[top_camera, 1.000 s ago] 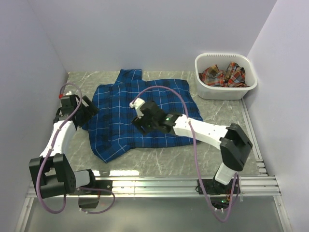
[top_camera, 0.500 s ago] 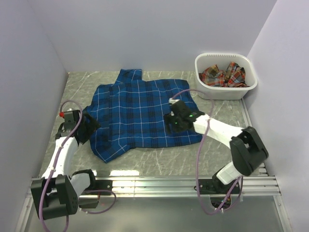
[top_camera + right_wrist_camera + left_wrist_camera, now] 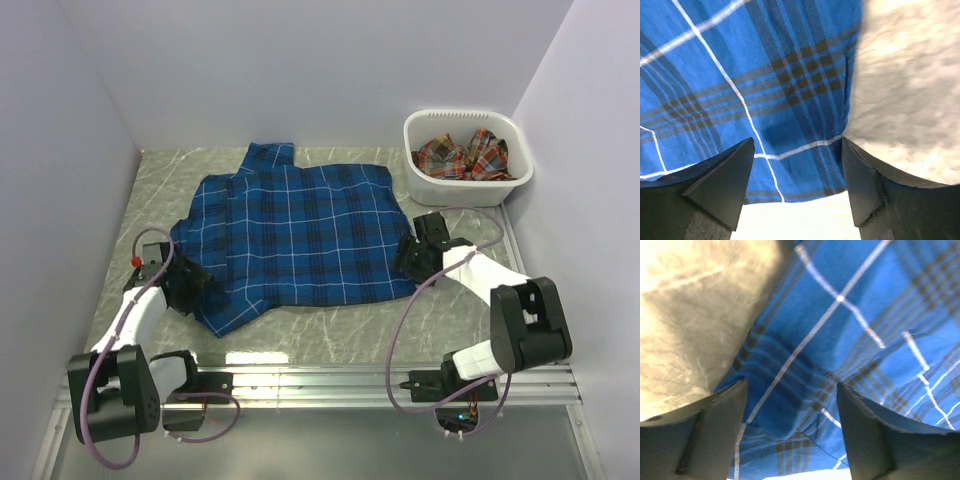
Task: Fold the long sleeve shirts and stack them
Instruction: Flatten the shirt out
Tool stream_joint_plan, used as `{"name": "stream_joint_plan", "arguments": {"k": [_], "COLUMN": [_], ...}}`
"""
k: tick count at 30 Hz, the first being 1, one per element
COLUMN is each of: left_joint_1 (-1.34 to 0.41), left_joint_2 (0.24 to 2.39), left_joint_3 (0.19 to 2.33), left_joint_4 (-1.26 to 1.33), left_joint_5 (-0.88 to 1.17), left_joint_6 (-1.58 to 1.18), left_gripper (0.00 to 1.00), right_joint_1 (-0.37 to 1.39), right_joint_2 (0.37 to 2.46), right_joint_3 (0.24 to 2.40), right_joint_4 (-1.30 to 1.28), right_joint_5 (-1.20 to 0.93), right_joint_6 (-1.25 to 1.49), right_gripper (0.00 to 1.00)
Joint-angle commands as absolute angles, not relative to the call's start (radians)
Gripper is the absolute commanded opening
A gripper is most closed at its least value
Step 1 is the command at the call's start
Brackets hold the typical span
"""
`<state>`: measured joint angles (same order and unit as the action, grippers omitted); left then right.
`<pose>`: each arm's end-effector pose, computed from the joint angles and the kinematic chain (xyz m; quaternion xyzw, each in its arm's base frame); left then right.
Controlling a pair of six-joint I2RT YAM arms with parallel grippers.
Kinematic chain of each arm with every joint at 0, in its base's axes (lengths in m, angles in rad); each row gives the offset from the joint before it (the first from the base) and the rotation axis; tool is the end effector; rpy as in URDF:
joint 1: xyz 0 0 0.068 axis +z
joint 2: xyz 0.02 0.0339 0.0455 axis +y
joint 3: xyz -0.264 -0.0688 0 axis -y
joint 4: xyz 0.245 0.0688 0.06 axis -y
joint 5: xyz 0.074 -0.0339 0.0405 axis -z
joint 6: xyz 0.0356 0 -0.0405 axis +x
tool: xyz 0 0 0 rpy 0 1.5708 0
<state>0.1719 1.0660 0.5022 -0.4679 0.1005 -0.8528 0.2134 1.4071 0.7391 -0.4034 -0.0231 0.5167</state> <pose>0.1855 0.0286 0.1705 -0.4603 0.8456 -0.1344 0.2345 0.2529 0.0556 0.1731 0.1436 0.9582 0.0987 0.2268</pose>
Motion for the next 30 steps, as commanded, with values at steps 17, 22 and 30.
{"name": "stream_joint_plan", "arguments": {"k": [17, 22, 30], "left_joint_1": [0.278, 0.278, 0.123], "left_joint_2": [1.046, 1.057, 1.195], "left_joint_3": [0.756, 0.805, 0.916], "left_joint_4": [-0.568, -0.476, -0.44], "left_joint_5": [-0.282, -0.203, -0.083], "left_joint_6": [-0.786, -0.746, -0.77], "left_gripper": [0.13, 0.59, 0.94], "right_joint_1": [0.545, 0.46, 0.321], "right_joint_2": [1.329, 1.285, 1.489], "right_joint_3": [0.738, 0.871, 1.034], "right_joint_4": [-0.616, -0.634, -0.365], "right_joint_5": [-0.217, -0.08, -0.175], "right_joint_6": [0.528, 0.446, 0.474], "right_gripper": [0.67, 0.8, 0.66]}}
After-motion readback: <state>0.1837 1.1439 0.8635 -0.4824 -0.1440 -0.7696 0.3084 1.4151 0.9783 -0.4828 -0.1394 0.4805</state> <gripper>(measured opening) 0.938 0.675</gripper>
